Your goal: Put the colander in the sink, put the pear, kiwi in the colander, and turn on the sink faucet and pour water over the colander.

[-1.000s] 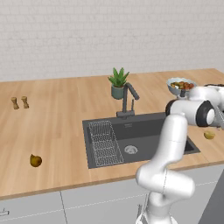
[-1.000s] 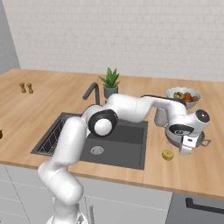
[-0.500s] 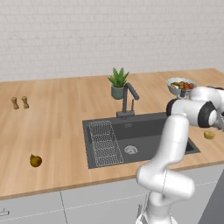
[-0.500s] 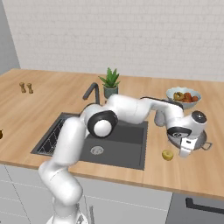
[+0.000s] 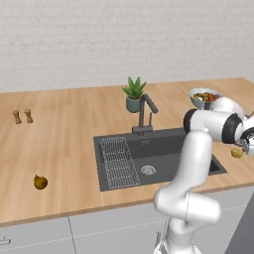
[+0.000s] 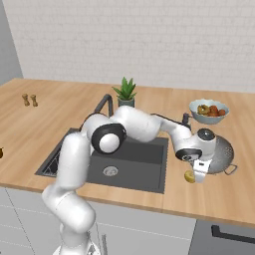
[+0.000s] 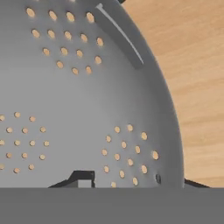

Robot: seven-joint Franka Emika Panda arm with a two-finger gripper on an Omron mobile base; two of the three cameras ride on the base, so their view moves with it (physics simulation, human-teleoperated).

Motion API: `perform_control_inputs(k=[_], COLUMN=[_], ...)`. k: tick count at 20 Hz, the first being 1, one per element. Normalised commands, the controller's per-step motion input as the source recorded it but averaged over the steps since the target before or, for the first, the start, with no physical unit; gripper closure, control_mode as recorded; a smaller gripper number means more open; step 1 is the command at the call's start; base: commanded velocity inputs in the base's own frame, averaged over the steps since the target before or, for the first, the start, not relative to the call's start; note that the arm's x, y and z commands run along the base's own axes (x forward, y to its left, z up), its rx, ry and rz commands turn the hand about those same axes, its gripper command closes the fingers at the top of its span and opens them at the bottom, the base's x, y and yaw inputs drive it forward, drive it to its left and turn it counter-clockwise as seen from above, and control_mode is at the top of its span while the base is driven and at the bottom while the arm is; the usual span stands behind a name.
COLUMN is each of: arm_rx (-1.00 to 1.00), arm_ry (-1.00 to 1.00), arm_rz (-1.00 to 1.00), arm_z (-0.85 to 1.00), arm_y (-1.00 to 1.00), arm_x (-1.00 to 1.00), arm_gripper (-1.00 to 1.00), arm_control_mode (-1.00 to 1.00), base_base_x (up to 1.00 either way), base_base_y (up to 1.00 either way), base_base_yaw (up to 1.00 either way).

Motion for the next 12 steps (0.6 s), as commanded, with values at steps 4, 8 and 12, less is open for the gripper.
perform_control_inputs(k=[4, 8, 12], arm_rx=[0.0, 0.04, 0.05], arm_ry=[-0.12, -0.49, -0.63], arm_rz=[0.01, 0.04, 0.14], arm_z=[0.27, 0.94, 1.0], arm_y=[0.01, 0.0, 0.16], arm_x=[0.02, 0.0, -0.1], arm_gripper=[1.0, 1.0, 1.0], arm_control_mode=[-1.0, -1.0, -1.0], base_base_x=[0.0, 0.0, 0.0], base_base_y=[0.0, 0.0, 0.0], base_base_yaw=[0.0, 0.0, 0.0])
